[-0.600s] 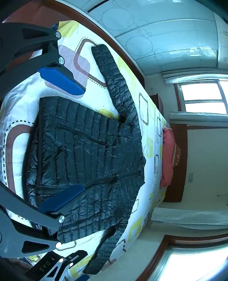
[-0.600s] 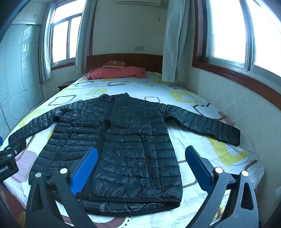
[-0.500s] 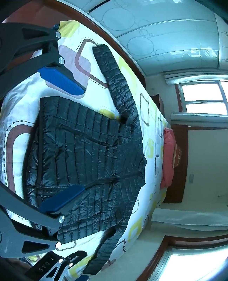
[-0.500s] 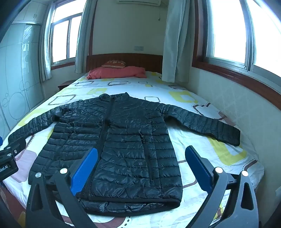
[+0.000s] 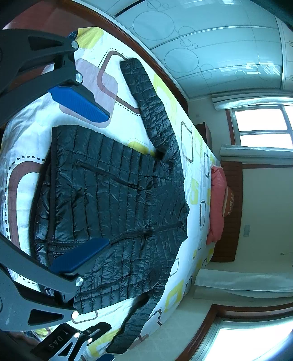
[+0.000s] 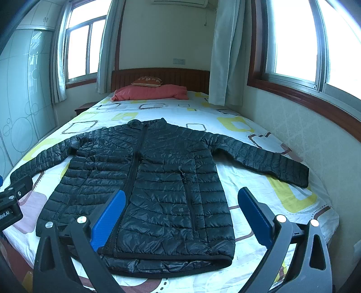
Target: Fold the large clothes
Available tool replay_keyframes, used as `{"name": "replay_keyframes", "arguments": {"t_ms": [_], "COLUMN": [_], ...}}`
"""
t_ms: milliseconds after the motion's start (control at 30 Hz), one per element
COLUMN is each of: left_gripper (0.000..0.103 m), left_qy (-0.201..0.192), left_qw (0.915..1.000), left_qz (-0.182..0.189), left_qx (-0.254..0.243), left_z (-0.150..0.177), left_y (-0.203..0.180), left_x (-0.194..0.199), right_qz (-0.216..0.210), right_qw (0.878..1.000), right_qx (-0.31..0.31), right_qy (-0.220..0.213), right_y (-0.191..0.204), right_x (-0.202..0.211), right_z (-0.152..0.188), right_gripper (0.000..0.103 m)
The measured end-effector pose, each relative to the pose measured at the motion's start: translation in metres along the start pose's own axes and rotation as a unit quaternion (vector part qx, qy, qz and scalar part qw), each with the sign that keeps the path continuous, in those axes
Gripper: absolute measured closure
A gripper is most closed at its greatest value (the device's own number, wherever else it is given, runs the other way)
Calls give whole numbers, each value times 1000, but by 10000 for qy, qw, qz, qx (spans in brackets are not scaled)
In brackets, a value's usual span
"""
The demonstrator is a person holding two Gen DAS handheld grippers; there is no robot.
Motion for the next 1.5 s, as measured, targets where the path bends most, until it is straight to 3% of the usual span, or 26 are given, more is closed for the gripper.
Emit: {"name": "replay_keyframes", "arguments": {"t_ms": [1500], "left_gripper": [2], "left_qy": [14], "left_qw": [10000], "left_qz": [-5], "left_qx": [3], "left_z": [0], "left_y": [-1], "left_x": [0], "right_qz": [25], "right_qw": [10000], "right_qx": [29], "right_qy": [2], "right_y": [2], "right_x": [1], "right_z": [-2], "right_gripper": [4]}}
Point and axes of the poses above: each gripper's, at about its wrist camera, not at the fingertips, and x roughly against the way its jaws point, y to its left, z to its underside, the point moved 4 cm from there along -x, roughly the way its jaws point, and after that the axes turned 7 degrees about z, right-handed, at the moved point
